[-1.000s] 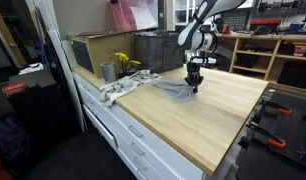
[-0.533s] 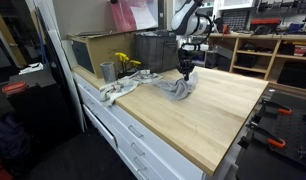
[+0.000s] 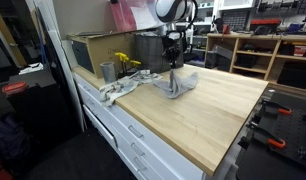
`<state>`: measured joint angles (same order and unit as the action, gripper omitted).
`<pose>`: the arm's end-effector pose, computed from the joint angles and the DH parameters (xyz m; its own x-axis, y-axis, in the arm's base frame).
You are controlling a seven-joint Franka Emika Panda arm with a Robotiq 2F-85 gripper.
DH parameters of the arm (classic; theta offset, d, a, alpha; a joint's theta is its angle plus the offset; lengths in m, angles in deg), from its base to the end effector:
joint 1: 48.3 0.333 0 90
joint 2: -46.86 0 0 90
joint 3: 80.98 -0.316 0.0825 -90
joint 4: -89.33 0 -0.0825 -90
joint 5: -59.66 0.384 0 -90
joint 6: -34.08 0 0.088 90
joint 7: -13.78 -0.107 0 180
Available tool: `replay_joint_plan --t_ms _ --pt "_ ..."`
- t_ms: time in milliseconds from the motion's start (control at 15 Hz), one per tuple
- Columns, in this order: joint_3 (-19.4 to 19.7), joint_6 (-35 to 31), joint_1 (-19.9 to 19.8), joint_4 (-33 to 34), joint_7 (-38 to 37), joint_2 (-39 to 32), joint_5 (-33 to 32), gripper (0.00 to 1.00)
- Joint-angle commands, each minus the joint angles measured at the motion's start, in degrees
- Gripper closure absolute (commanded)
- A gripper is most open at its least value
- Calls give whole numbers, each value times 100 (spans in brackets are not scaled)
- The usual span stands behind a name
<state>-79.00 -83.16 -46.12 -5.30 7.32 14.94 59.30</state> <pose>0.6643 0.0044 0.2756 0.9820 -0.1040 -0.1579 -0.0987 -0.9943 0.0413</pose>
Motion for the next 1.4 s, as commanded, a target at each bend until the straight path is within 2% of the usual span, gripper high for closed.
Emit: replay_joint_plan --t_ms 0,267,467,533,933,1333 --pt "-51 290 263 252 71 5 -486 56" --pt "-159 210 425 167 215 94 -799 27" --pt "-145 206 316 158 184 65 -693 4" --pt "-112 226 266 170 148 23 -667 1" --pt "-78 311 -131 470 55 -586 -233 0" --pt "-67 615 -165 1035 -169 -1232 117 0"
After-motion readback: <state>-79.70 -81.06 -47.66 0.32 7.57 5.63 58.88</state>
